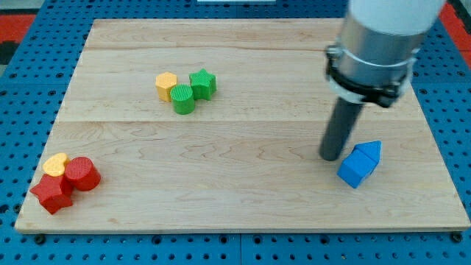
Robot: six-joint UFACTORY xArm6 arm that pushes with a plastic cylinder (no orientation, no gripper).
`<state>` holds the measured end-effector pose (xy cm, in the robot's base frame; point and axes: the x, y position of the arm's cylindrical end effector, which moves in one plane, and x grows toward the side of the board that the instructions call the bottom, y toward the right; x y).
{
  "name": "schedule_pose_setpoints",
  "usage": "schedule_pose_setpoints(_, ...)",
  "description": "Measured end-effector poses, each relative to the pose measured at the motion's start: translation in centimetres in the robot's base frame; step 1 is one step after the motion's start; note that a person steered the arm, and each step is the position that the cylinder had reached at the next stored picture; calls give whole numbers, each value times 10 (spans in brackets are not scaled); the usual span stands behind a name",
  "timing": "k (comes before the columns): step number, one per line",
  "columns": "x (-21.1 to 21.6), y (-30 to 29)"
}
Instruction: Slide the red star closer to the blue cube
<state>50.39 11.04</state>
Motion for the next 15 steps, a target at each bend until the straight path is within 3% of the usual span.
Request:
schedule_pose_setpoints(1, -40, -88)
schedule_pose_setpoints(3, -33, -327)
schedule_pose_setpoints(4, -16, -406)
schedule_pose_setpoints(5, -9, -415)
schedule_pose_setpoints(7, 101, -414)
schedule_pose_setpoints(12, 76, -360)
schedule_pose_setpoints(15, 70, -269)
